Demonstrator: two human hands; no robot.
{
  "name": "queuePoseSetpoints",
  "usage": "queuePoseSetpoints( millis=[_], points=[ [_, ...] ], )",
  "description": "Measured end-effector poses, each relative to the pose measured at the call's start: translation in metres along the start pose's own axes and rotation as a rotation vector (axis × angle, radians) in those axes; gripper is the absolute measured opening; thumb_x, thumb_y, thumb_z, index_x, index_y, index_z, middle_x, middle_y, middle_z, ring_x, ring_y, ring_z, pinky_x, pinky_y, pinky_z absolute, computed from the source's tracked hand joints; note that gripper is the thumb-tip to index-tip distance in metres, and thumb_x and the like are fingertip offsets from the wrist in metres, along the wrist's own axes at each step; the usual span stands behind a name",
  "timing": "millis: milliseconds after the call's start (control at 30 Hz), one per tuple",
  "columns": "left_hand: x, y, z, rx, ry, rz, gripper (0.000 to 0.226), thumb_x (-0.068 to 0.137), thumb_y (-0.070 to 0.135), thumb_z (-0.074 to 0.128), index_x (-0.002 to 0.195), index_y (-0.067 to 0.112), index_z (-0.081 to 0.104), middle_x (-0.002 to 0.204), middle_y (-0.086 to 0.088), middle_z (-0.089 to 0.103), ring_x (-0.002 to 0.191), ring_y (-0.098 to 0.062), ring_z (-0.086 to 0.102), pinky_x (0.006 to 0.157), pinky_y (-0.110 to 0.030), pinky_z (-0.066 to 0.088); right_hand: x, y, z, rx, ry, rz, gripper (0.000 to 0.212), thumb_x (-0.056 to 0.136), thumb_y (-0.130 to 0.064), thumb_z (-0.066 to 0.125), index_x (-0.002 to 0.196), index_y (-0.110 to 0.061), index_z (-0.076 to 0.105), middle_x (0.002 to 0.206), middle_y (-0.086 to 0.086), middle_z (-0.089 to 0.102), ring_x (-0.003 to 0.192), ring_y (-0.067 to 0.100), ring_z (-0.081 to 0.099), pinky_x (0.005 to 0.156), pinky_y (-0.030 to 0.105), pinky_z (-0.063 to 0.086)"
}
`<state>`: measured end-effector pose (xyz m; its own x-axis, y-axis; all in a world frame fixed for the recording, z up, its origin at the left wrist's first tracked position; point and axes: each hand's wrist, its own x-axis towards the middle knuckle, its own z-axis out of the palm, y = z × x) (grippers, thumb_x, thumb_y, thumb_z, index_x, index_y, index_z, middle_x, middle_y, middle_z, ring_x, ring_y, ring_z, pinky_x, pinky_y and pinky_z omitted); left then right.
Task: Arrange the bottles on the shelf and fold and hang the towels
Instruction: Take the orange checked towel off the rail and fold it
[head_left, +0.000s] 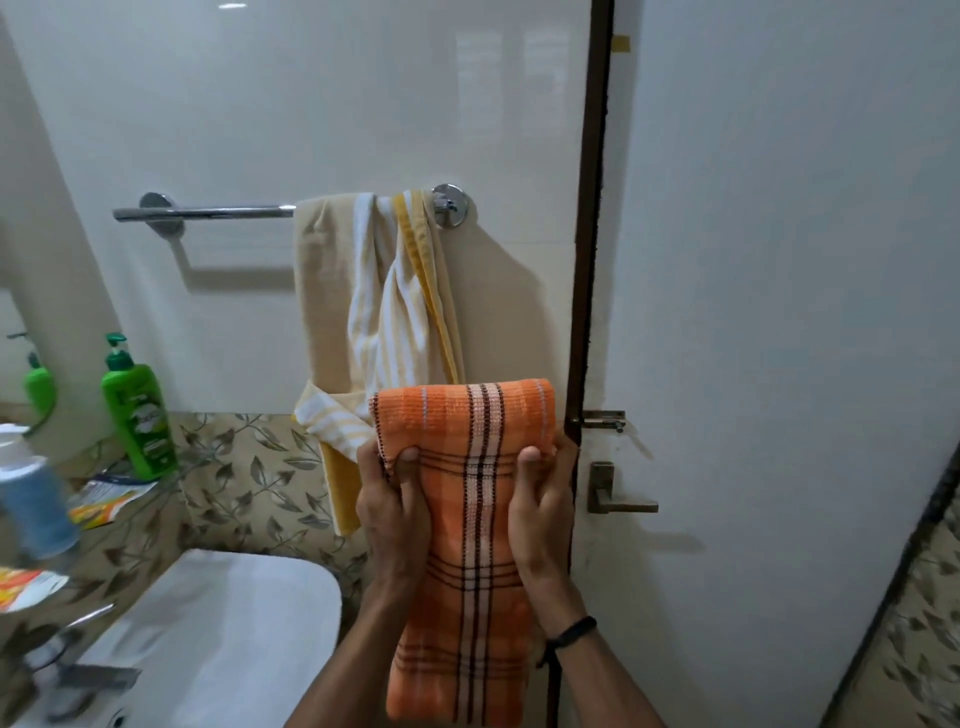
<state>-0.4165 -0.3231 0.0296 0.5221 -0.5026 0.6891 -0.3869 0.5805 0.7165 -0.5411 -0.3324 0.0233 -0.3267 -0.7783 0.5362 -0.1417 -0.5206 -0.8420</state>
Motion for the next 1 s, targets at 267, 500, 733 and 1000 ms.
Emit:
queuePoseSetpoints(
  millis=[267, 500, 733, 1000],
  points=[
    [0.027, -0.007, -0.042, 0.039, 0.092, 0.042, 0.062, 0.093, 0.074, 0.036, 0.109, 0.016, 0.05, 0.086, 0.017, 0.053, 0.077, 0.017, 0.055, 0.065, -0.002, 0.039, 0.018, -0.024, 0.024, 0.332, -0.371, 0.055, 0.058, 0.077, -0.05, 0.073, 0.124, -0.019, 0.059, 0.108, -0.007, 0.075, 0.099, 0.011, 0.073, 0.082, 0.029, 0.061],
    [0.092, -0.006, -0.091, 0.017, 0.035, 0.068, 0.069, 0.089, 0.069, 0.047, 0.126, 0.011, 0.046, 0.083, 0.013, 0.056, 0.071, 0.015, 0.058, 0.063, -0.005, 0.043, 0.039, -0.057, 0.096, 0.478, -0.394, -0.031, 0.028, 0.087, -0.01, 0.073, 0.113, -0.011, 0.063, 0.099, -0.002, 0.075, 0.092, 0.013, 0.072, 0.081, 0.029, 0.058],
    [0.156, -0.043, -0.136, 0.092, 0.03, -0.052, 0.051, 0.087, 0.074, 0.049, 0.104, 0.029, 0.066, 0.096, 0.007, 0.072, 0.086, 0.0, 0.067, 0.077, -0.028, 0.059, 0.057, -0.098, 0.192, 0.406, -0.427, -0.148, 0.021, 0.099, -0.023, 0.061, 0.117, -0.012, 0.057, 0.097, -0.019, 0.069, 0.094, 0.001, 0.065, 0.091, 0.029, 0.053],
    [0.282, -0.059, -0.158, 0.265, 0.085, 0.05, 0.042, 0.102, 0.056, 0.042, 0.108, 0.017, 0.058, 0.086, 0.006, 0.067, 0.077, -0.009, 0.063, 0.07, -0.035, 0.054, 0.116, -0.151, 0.264, 0.08, -0.422, -0.325, 0.021, 0.097, -0.037, 0.062, 0.116, -0.029, 0.06, 0.104, -0.01, 0.071, 0.098, 0.014, 0.067, 0.084, 0.03, 0.052]
  ],
)
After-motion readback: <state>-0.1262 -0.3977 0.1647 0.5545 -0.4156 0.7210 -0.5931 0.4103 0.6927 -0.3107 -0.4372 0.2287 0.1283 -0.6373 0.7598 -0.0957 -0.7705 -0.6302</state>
